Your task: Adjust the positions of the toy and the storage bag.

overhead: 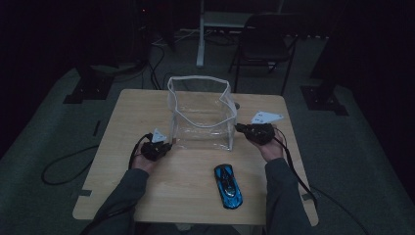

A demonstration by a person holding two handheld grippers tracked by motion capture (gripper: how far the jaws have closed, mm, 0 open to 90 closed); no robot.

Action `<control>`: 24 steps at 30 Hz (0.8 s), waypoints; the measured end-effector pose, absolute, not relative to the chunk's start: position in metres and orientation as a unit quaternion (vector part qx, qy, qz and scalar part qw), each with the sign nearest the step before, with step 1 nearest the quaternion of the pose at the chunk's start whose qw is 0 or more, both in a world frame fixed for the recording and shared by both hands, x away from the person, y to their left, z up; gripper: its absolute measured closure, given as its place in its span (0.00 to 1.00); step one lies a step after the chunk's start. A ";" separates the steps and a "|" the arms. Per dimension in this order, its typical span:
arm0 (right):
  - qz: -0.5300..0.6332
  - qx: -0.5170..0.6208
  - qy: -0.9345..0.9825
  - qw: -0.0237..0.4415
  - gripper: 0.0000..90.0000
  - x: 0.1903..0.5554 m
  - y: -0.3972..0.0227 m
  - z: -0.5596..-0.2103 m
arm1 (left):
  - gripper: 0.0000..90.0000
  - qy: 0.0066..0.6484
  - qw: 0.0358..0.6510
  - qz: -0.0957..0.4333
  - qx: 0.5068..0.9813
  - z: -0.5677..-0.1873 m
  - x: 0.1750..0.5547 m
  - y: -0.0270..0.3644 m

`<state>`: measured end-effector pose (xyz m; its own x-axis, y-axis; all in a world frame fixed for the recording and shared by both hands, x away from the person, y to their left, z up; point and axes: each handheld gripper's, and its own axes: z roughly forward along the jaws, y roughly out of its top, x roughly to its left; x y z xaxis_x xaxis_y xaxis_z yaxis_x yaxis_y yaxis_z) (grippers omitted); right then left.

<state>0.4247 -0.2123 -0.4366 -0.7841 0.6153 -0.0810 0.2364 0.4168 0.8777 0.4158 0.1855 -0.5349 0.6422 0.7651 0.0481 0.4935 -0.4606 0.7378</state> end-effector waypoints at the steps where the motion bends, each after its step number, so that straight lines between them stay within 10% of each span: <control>1: 0.471 0.266 0.817 0.198 0.98 0.423 -0.216 -0.440 | 0.98 0.378 0.356 0.191 0.833 -0.535 0.416 0.185; 24: 0.466 0.278 0.812 0.215 0.98 0.397 -0.245 -0.440 | 0.98 0.349 0.356 0.172 0.850 -0.533 0.411 0.157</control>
<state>0.3974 -0.2449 -0.4396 -0.7532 0.6516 -0.0901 0.2508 0.4111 0.8764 0.4107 0.1573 -0.5333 0.6975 0.7153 0.0437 0.4707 -0.5033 0.7247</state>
